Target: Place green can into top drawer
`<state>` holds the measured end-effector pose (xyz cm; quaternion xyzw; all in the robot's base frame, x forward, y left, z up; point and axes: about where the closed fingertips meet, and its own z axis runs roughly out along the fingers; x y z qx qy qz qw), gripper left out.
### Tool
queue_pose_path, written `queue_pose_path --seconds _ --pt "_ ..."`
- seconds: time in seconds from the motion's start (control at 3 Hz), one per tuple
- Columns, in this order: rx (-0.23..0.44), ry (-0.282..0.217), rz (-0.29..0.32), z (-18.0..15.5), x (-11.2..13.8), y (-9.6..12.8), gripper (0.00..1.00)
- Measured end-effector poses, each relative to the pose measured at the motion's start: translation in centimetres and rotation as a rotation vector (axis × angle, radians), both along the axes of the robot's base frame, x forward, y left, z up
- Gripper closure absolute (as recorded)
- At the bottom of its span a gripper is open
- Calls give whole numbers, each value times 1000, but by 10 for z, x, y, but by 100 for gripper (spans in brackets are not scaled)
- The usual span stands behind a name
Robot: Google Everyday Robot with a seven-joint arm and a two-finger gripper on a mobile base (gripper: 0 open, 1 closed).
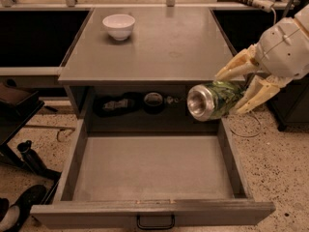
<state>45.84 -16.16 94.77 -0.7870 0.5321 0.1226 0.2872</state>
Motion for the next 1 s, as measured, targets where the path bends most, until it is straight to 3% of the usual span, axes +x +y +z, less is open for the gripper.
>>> queue_pose_path --seconds 0.33,1.0 --pt "3 6 -27 -23 0 9 100" --pt "14 56 -114 -135 -3 72 100"
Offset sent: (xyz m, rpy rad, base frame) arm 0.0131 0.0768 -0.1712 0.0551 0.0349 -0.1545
